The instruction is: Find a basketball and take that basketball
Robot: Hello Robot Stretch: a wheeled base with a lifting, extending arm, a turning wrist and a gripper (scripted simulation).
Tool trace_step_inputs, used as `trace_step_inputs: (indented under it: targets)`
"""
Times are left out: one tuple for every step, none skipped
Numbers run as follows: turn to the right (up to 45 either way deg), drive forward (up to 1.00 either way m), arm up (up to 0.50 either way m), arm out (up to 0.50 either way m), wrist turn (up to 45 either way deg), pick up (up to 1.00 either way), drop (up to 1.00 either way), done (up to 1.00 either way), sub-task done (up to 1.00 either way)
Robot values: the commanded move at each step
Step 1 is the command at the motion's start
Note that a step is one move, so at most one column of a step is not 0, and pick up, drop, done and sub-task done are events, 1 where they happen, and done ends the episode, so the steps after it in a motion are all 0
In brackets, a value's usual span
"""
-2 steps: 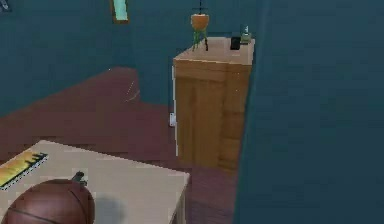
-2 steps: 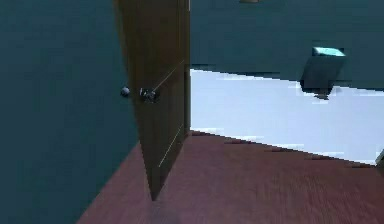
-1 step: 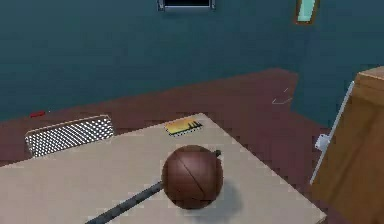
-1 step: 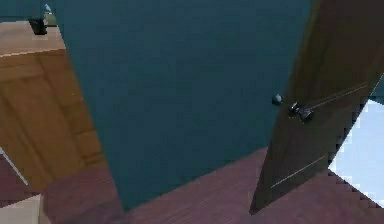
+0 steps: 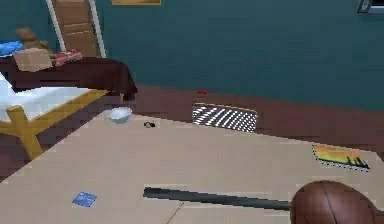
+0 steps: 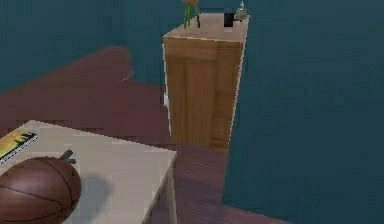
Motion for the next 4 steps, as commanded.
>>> trace_step_inputs:
  targets:
    - [-39.0,0.0,0.0,0.0,0.0,0.0,0.0,0.0,0.0]
    - [0.0,0.0,0.5,0.0,0.0,0.0,0.0,0.0,0.0]
    - [0.0,0.0,0.38,0.0,0.0,0.0,0.0,0.0,0.0]
    - [0.0,0.0,0.0,0.16,0.0,0.0,0.0,0.0,0.0]
